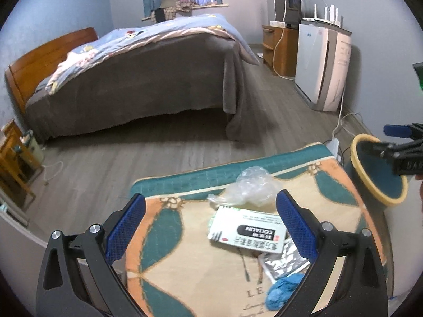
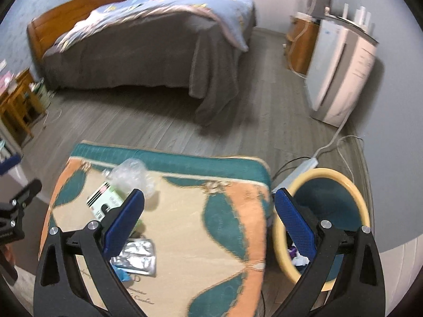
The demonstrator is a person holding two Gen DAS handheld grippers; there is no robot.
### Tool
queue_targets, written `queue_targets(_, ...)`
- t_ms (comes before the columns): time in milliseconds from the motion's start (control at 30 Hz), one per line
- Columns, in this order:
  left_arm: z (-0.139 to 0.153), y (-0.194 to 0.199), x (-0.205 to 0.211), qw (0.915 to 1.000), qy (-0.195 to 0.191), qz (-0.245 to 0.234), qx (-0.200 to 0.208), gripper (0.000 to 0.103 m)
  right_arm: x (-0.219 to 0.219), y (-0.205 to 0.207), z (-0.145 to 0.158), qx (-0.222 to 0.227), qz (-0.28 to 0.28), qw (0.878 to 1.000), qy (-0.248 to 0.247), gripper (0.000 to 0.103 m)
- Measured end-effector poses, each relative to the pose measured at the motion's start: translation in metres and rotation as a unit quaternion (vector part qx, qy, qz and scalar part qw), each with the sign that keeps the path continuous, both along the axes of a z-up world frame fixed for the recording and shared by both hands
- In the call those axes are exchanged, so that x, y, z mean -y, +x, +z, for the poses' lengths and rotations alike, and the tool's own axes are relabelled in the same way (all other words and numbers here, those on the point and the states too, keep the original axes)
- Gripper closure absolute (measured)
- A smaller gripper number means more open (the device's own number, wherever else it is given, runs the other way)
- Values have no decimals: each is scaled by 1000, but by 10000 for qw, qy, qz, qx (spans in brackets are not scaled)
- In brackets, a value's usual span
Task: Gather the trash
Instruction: 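Move both open tools back over the cushion, then grasp the white COLTALIN box with the right tool while the left tool grasps the clear plastic bag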
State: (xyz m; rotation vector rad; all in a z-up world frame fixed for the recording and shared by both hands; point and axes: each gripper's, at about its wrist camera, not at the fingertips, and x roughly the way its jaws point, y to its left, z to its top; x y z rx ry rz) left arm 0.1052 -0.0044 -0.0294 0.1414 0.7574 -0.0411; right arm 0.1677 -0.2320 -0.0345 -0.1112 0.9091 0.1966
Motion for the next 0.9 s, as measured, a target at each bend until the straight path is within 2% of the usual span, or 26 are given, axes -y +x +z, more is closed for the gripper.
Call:
queue_targets(200, -2, 2, -23, 9999, 131, -72, 2, 5, -53, 2, -25, -266, 595, 9975, -273, 6)
queue_targets(367, -7, 5, -55, 9999, 23, 124, -87, 5, -89, 5, -51, -507, 915, 9930, -551, 6)
queue_targets(533, -15, 10, -80, 9991, -10, 319, -276, 5, -121, 9, -75, -798, 1204, 9878, -574, 6)
queue_targets(900, -29, 31, -99, 9973, -88, 408, -601, 5, -156, 23, -122, -1277, 1663, 9753, -694, 6)
